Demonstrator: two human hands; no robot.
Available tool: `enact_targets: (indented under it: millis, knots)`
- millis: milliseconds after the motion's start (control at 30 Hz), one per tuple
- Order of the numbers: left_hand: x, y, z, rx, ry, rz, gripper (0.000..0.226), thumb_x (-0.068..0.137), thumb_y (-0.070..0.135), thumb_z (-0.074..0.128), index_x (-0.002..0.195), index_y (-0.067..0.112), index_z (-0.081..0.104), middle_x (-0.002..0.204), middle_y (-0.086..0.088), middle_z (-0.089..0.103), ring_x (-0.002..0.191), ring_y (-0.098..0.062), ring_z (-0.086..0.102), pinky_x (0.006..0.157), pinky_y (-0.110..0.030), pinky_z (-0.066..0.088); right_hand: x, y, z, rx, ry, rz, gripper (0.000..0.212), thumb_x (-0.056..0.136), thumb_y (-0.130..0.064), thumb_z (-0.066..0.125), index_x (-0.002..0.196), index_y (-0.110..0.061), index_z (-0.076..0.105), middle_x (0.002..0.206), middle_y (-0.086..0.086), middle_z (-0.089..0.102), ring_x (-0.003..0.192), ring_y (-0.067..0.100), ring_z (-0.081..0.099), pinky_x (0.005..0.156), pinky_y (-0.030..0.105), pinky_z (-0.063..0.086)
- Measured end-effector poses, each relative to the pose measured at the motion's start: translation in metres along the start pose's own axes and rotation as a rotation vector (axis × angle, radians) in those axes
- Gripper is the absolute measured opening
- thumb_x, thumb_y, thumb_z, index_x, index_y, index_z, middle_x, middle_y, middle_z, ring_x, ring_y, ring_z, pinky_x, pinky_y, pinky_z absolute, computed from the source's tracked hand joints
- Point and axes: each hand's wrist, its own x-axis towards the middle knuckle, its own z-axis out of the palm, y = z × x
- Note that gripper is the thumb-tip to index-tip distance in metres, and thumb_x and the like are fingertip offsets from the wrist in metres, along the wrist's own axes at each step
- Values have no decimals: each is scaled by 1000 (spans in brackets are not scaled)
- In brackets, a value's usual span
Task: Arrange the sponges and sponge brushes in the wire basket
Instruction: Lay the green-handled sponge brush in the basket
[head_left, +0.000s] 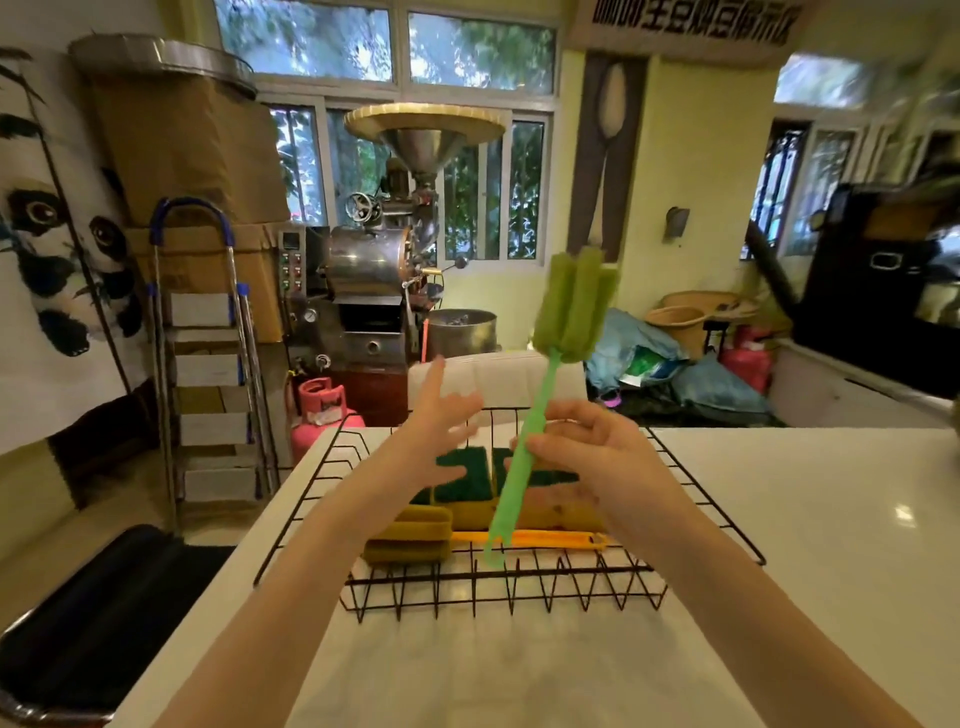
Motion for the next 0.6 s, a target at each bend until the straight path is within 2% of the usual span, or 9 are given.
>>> enact_targets:
  millis: [33, 100, 133, 267, 400, 467, 533, 600]
  knots:
    - [-1, -2, -2, -37, -110, -77, 55, 90, 23, 44, 138, 29, 18, 143, -2, 34, 115, -3, 48, 83, -27, 47, 2, 1, -2, 21, 38, -33, 21, 80, -2, 61, 99, -11, 57, 80, 3, 75, 81, 22, 71, 58, 30, 57]
    - [-5, -3, -7, -143, -249, -212, 55, 81, 38, 49, 132, 28, 32, 128, -1, 50, 103, -14, 56, 77, -34, 50, 6, 4, -4, 53, 93, -86, 20, 80, -2, 60, 99, -11, 58, 80, 2, 75, 81, 21, 71, 60, 28, 57]
    - [-7, -5, -9, -111, -291, -230, 52, 80, 38, 50, 129, 27, 37, 121, 0, 56, 101, -18, 59, 78, -35, 51, 7, 7, -5, 57, 108, -104, 20, 80, -2, 60, 97, -11, 58, 80, 1, 76, 81, 20, 71, 60, 26, 57]
    - [-8, -9, -9, 163, -367, -104, 30, 85, 18, 54, 115, 17, 58, 107, -4, 69, 97, -16, 66, 85, -30, 54, 6, 14, -6, -40, 139, -172, 18, 79, -4, 63, 93, -14, 59, 78, -3, 76, 79, 16, 71, 58, 20, 55]
    - [-6, -14, -5, 270, -321, -44, 22, 82, 14, 57, 103, 13, 65, 93, -4, 74, 87, -15, 69, 78, -25, 56, 8, 15, -8, -164, 145, -176, 15, 80, -8, 63, 93, -14, 61, 78, -1, 75, 77, 14, 71, 57, 21, 56]
    - [-5, -17, -6, 330, -338, -6, 20, 83, 14, 56, 101, 15, 65, 90, -3, 75, 84, -15, 70, 74, -23, 56, 8, 8, -12, -306, 94, -57, 14, 81, -14, 63, 95, -12, 64, 82, 1, 74, 76, 12, 71, 59, 23, 58]
    - [-4, -20, -11, 373, -372, -7, 17, 83, 13, 55, 97, 16, 65, 84, 2, 75, 80, -15, 70, 68, -20, 56, 5, -5, -25, -524, -59, 136, 19, 81, -23, 63, 96, -13, 65, 84, 4, 75, 76, 13, 71, 61, 24, 58]
    - [-3, -22, -20, 427, -414, -34, 15, 83, 13, 55, 92, 18, 66, 78, 5, 75, 78, -14, 70, 65, -18, 55, -1, -21, -41, -659, -208, 171, 24, 78, -29, 65, 98, -15, 67, 84, 4, 76, 78, 15, 71, 64, 24, 58]
